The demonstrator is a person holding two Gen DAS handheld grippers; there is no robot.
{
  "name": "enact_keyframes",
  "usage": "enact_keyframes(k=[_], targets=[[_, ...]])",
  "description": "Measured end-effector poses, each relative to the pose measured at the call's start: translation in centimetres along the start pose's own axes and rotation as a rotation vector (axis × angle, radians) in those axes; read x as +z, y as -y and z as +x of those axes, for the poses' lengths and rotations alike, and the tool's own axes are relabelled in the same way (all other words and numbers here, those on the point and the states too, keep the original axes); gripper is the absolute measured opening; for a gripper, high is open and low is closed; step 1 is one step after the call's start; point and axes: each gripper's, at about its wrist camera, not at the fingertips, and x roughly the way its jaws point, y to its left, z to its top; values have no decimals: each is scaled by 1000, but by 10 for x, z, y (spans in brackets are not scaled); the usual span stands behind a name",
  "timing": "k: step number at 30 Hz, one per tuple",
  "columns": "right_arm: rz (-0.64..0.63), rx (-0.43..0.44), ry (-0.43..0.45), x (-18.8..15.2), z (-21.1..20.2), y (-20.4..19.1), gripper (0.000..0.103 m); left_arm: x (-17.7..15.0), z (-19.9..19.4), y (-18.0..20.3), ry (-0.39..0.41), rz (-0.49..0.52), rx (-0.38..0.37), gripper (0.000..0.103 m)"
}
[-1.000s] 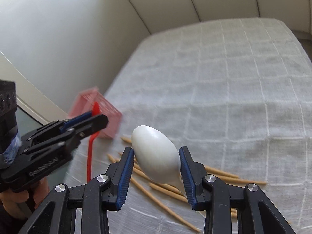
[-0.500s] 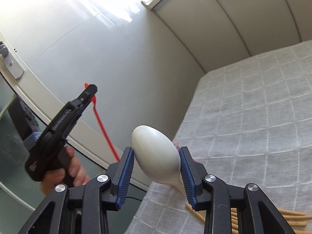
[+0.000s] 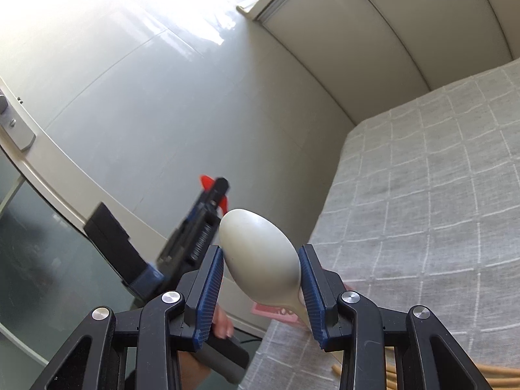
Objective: Organize utensils
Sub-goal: 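Lower the red spoon into the pink holder and open the left tool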
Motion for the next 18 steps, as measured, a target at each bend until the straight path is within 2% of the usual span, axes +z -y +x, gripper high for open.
enact_keyframes(k=[2,8,14,16,18], targets=[[2,21,5,1,6,-3,43,-1,2,-2,-37,-20,-7,30],[20,73,16,11,29,-14,43,3,-9,-13,-131,-68,12,44],[45,144,33,24,59,-22,43,1,-33,-29,-266,-83,111,51],[56,171,43,28,71,-24,43,-4,-38,-34,-307,-92,129,58],[59,189,51,30,83,-25,43,-12,-40,-40,-344,-117,149,60]])
